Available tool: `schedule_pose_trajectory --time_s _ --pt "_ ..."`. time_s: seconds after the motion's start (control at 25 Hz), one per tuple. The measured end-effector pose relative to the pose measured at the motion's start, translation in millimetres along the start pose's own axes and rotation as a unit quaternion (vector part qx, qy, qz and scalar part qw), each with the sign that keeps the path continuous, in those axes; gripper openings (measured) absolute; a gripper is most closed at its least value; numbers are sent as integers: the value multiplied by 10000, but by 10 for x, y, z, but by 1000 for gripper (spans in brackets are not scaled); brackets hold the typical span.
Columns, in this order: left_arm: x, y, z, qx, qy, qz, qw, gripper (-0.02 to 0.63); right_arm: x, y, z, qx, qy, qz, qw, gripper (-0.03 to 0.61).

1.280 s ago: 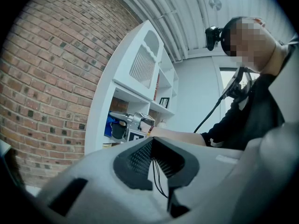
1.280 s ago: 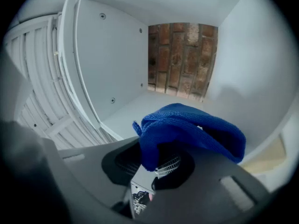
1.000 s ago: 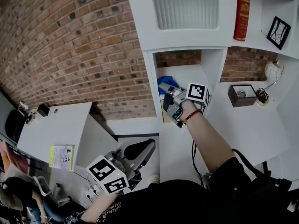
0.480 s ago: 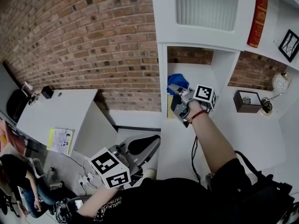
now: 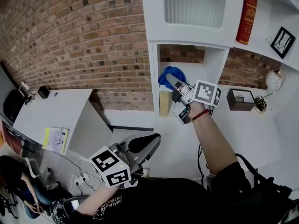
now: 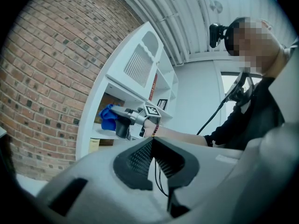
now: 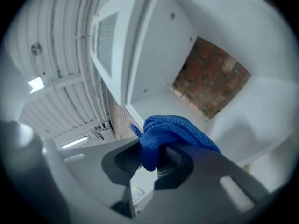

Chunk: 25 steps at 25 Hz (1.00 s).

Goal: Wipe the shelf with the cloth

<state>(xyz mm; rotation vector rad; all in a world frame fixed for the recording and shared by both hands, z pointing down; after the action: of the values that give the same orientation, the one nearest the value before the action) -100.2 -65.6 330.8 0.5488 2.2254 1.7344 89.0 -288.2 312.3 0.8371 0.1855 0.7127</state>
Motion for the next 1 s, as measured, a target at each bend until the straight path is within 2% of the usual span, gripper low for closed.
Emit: schedule_pose_trajectory --time_s 0.12,0.2,0.28,0.36,0.44,0.52,0.6,0.76,1.0 --pt "-146 4 104 -87 58 100 9999 -2 259 -174 -327 749 -414 361 9957 51" --pt "-214 12 171 -162 -36 304 9994 -2 493 -239 -549 1286 -767 636 9867 51" --pt "-252 28 229 -183 -214 541 9981 -2 735 -250 -752 1848 -908 739 9758 51" --pt "-281 56 283 -185 -420 718 9964 -2 953 -211 -904 2500 -730 637 9634 52" --pt "-306 96 340 -217 -614 803 9946 -2 1143 -136 -1000 3207 -346 456 9454 54" --pt "-312 134 402 -230 -764 841 9933 -2 1307 -27 -1044 3692 81 241 9290 55" --pt "-291 156 472 -244 -866 898 9919 -2 1456 109 -1054 3863 422 41 9214 55" --pt "-228 216 631 -196 -934 992 9905 -2 1787 472 -1009 3623 895 -250 9274 55" --pt "-133 337 925 139 -422 639 9970 -2 2412 1110 -872 3126 1863 -597 9295 55"
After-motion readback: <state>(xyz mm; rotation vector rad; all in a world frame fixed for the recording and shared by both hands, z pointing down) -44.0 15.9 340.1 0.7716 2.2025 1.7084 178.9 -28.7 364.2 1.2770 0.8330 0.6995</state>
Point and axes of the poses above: the fingertips, and each gripper's own axes: x backward along the fingers, z to its right, y out of its underside, the point moved 10 cm from there along x, backward along the fingers, and after that the axes turned 5 degrees about y, right-handed, at the moved point
